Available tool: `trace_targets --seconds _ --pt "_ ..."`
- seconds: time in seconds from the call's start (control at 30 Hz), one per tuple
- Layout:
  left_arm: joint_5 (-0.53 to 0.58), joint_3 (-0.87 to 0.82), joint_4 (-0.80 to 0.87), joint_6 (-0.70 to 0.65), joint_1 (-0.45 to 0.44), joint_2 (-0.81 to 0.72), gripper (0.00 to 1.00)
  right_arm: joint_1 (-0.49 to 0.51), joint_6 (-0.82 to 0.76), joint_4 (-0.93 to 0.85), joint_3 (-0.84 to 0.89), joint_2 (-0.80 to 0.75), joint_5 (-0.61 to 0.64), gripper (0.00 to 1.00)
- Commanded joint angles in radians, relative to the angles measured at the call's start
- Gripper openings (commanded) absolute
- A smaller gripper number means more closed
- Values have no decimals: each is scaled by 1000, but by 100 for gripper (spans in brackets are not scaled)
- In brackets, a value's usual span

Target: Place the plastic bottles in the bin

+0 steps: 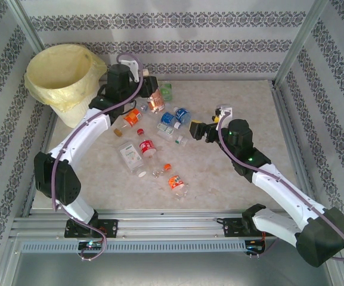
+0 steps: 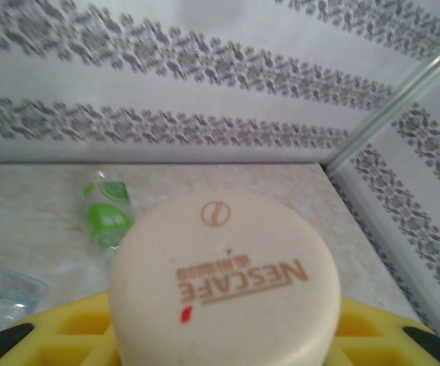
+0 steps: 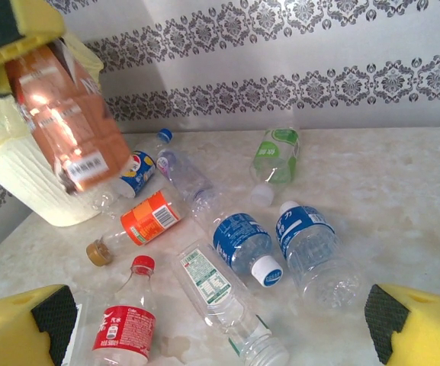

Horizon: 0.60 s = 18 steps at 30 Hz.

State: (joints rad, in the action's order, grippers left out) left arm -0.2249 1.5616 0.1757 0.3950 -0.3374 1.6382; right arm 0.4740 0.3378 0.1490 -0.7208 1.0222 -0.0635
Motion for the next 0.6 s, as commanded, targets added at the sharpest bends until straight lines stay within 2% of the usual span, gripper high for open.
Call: trace_targets --seconds 0.0,0.33,0.57 --pt "80 96 114 -110 37 -32 43 13 -29 23 15 -35 18 98" --pt "165 345 245 -253 207 -9 43 16 -31 33 0 -4 -26 98" --pt "124 418 228 -221 379 -24 43 33 -44 38 -12 27 -27 98"
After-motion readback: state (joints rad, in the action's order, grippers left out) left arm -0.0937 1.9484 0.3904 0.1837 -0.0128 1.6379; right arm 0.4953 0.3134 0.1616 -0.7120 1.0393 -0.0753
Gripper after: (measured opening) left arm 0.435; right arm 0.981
